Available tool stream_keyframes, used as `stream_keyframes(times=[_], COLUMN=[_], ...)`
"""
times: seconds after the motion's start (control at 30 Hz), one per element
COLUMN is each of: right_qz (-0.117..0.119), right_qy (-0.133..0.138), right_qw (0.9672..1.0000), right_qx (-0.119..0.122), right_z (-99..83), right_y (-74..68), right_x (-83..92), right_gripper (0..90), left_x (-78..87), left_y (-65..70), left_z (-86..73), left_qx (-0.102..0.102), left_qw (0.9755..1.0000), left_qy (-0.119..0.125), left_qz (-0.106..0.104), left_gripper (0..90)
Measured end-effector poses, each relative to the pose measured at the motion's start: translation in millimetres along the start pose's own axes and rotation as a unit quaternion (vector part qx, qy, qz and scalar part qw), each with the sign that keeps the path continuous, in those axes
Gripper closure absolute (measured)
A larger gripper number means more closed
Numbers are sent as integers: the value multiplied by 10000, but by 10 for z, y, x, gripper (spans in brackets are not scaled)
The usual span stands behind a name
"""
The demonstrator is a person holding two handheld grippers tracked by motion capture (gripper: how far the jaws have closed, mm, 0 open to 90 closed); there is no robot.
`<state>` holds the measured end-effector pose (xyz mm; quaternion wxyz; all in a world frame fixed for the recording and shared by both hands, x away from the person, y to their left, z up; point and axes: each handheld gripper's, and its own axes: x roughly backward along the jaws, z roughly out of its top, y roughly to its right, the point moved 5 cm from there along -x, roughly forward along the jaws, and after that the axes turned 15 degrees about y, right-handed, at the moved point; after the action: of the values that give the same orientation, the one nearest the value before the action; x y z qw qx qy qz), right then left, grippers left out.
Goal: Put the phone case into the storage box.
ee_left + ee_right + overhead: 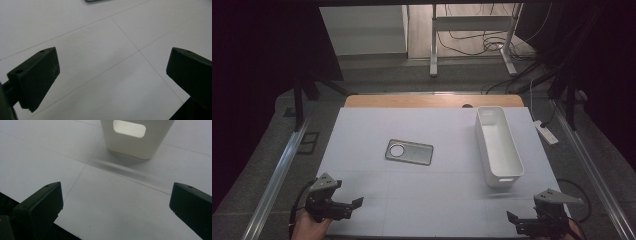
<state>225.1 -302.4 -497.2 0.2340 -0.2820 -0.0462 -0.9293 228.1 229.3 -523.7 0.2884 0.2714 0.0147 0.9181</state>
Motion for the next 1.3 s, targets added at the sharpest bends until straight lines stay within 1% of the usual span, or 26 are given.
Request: stream_keyframes(times=[0.1, 0.2, 0.33, 0.4, 0.67, 0.93, 1.03, 1.17, 1.3], right_qz=[4, 2, -5, -5, 4, 18, 21, 27, 36], right_qy=[-20, -28, -37, -40, -39, -36, -34, -32, -25], right_qw=[10000, 10000, 10000, 10000, 10000, 10000, 10000, 10000, 10000], right_qx=[11, 20, 24, 35, 39, 39, 35, 30, 17], right_z=[-1, -2, -3, -3, -3, -3, -2, -2, -3], right_y=[-2, -4, -4, -6, -7, -8, -8, -7, -6], right_x=[0, -1, -4, -5, -5, -5, -5, -4, -6], right_gripper=[0, 0, 0, 0, 0, 0, 0, 0, 0], left_x=[-27, -52, -92, -109, -185, -260, -306, -349, -410], left_y=[-9, -17, -24, -27, -34, -60, -66, -65, -68], left_z=[36, 70, 116, 134, 193, 271, 320, 371, 429], left_qx=[40, 38, 57, 52, -74, -47, -77, -53, -90], left_qw=[10000, 10000, 9999, 9999, 9998, 9997, 9996, 9996, 9995], left_qy=[34, 36, 51, 46, -46, -77, -96, -78, -100], left_qz=[-38, -43, -100, -110, -187, -232, -240, -255, -280], left_gripper=[0, 0, 0, 0, 0, 0, 0, 0, 0])
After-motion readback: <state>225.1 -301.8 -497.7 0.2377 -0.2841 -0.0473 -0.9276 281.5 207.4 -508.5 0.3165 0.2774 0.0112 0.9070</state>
